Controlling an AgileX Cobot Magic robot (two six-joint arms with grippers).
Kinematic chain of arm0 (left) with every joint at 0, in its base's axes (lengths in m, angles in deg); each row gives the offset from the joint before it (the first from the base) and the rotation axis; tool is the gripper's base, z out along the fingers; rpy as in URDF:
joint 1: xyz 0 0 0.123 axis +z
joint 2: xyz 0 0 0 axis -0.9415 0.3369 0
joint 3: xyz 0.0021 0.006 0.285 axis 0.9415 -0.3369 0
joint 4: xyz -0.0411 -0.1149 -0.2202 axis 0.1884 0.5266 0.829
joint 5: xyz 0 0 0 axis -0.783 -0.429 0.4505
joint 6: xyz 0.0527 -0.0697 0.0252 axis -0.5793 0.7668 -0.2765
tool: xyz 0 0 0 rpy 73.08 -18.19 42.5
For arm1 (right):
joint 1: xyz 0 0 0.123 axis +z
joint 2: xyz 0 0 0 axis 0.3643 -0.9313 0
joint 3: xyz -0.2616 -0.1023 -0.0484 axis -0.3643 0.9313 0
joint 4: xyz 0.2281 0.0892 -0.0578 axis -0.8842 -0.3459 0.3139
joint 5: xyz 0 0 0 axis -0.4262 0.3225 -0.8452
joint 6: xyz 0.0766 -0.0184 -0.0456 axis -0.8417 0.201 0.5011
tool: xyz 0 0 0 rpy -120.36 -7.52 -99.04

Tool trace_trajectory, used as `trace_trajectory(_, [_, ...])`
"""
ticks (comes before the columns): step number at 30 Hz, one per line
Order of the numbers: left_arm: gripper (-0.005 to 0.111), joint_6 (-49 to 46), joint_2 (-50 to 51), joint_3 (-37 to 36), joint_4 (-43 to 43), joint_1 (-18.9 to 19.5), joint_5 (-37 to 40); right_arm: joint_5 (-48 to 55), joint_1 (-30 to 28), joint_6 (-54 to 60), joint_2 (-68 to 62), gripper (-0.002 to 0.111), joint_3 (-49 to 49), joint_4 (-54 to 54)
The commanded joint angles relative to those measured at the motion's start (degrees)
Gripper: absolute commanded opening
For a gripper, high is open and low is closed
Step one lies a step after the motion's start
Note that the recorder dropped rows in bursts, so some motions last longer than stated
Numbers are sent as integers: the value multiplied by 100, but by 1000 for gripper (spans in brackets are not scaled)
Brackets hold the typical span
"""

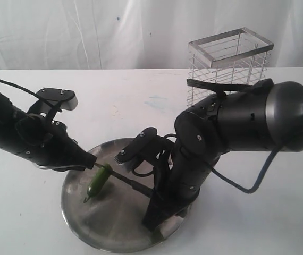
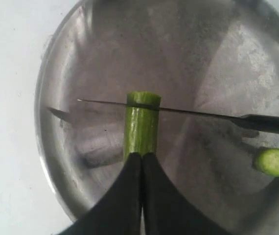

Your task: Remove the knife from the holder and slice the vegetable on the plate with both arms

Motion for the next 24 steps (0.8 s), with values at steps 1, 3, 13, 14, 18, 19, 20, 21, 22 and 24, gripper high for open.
trace_trajectory(1, [0,144,0,-46,174,23,-190,-4,-51,240,-43,0,-193,82])
trace_trajectory(3, [0,144,85,-46,288,23,-253,41,-51,241,-115,0,-274,165])
trace_trajectory(13, [0,144,373,-46,331,23,-423,386,-51,515,-592,0,-546,289])
trace_trajectory(14, [0,144,373,-46,331,23,-462,371,-51,514,-606,0,-546,289])
trace_trajectory(18, [0,144,373,-46,331,23,-748,352,-51,556,-606,0,-546,333])
trace_trajectory(19, [0,144,373,-46,331,23,-810,352,-51,556,-606,0,-546,356])
trace_trajectory(20, [0,144,373,-46,331,23,-897,363,-51,556,-606,0,-546,356])
trace_trajectory(21, [0,144,386,-46,331,23,-952,363,-51,556,-606,0,-546,356])
trace_trajectory(22, [0,155,399,-46,331,23,-1039,363,-51,556,-606,0,-546,356])
trace_trajectory(24, [0,171,470,-46,382,23,-1203,363,-51,556,-606,0,-546,356])
